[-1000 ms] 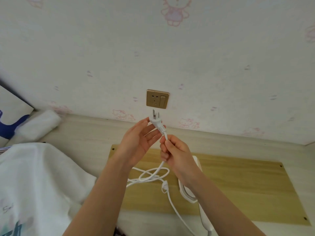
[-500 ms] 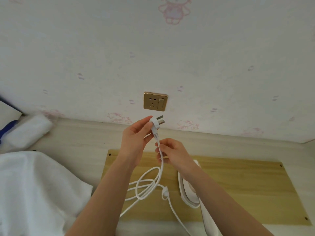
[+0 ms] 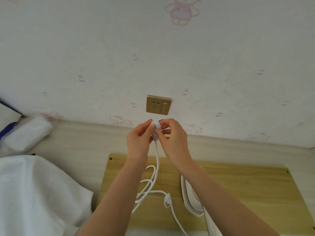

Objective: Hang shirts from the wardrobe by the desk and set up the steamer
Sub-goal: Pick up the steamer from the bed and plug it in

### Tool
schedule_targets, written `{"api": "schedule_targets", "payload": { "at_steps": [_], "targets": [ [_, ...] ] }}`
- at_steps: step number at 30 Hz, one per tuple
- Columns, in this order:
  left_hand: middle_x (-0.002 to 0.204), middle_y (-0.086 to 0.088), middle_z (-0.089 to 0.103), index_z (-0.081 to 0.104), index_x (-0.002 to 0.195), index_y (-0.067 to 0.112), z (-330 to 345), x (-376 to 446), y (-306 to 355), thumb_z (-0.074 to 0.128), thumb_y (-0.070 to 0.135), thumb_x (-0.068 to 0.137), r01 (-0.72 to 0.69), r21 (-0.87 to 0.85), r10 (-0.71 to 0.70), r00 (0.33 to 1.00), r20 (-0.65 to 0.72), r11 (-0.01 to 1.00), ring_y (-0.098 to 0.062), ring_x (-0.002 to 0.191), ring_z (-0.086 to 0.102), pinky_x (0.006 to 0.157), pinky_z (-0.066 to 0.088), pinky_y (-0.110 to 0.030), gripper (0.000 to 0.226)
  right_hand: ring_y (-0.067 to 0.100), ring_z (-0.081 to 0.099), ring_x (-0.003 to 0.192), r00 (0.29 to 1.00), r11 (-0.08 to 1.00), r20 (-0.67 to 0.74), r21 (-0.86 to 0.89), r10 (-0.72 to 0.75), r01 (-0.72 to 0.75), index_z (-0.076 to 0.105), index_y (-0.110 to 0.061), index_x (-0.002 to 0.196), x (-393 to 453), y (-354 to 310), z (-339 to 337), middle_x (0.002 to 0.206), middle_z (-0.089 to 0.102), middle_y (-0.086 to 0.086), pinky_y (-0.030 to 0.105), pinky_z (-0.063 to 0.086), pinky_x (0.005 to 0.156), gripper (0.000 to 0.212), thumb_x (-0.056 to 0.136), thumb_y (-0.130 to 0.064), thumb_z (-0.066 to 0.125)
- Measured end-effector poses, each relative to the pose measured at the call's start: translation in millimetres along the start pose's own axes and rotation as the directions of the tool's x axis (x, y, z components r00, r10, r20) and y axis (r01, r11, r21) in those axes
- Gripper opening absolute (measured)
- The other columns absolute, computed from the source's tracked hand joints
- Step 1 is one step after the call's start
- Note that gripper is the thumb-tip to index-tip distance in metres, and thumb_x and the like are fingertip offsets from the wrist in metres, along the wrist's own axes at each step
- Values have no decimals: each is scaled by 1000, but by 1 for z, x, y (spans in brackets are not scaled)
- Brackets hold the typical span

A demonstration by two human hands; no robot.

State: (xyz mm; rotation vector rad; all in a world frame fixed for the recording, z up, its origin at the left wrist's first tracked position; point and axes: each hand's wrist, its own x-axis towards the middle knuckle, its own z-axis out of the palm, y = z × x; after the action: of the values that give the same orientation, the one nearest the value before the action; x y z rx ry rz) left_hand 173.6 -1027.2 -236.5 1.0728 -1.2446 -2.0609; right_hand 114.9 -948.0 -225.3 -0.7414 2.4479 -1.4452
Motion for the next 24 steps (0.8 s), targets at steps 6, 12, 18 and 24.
{"api": "schedule_targets", "payload": {
  "at_steps": [6, 12, 18, 24],
  "targets": [
    [102, 1, 75, 72, 109, 17, -5, 12, 0, 60, 7, 92, -13, -34, 14, 999, 42, 999, -15, 97, 71, 85, 56, -29, 23, 5, 62, 86, 1000, 1000, -24, 30, 4, -3, 63, -20, 104, 24, 11, 10, 101, 66, -5, 10, 51, 76, 16, 89, -20, 67],
    [99, 3, 75, 72, 106, 19, -10, 45, 6, 72, 10, 83, -153, 204, 134, 985, 107, 967, -15, 95, 70, 89, 56, -37, 24, 6, 66, 90, 996, 986, 36, 145, 79, -83, 67, -19, 105, 52, 25, 17, 97, 69, -11, 30, 57, 83, 17, 89, -14, 65],
    [102, 7, 73, 72, 107, 24, -8, 62, 2, 73, 10, 83, -182, 268, 153, 980, 126, 946, -10, 94, 69, 90, 55, -35, 28, 3, 67, 90, 996, 985, 71, 163, 48, -59, 63, -16, 110, 56, 28, 18, 103, 69, -8, 15, 53, 78, 28, 84, -18, 73],
    [106, 5, 72, 70, 111, 21, -7, 70, -5, 69, 5, 85, -182, 267, 151, 980, 133, 946, -8, 96, 68, 88, 55, -31, 30, 2, 64, 89, 998, 992, -27, 118, 49, -46, 60, -19, 105, 60, 33, 27, 108, 63, -2, 5, 49, 73, 27, 82, -15, 74]
  ]
}}
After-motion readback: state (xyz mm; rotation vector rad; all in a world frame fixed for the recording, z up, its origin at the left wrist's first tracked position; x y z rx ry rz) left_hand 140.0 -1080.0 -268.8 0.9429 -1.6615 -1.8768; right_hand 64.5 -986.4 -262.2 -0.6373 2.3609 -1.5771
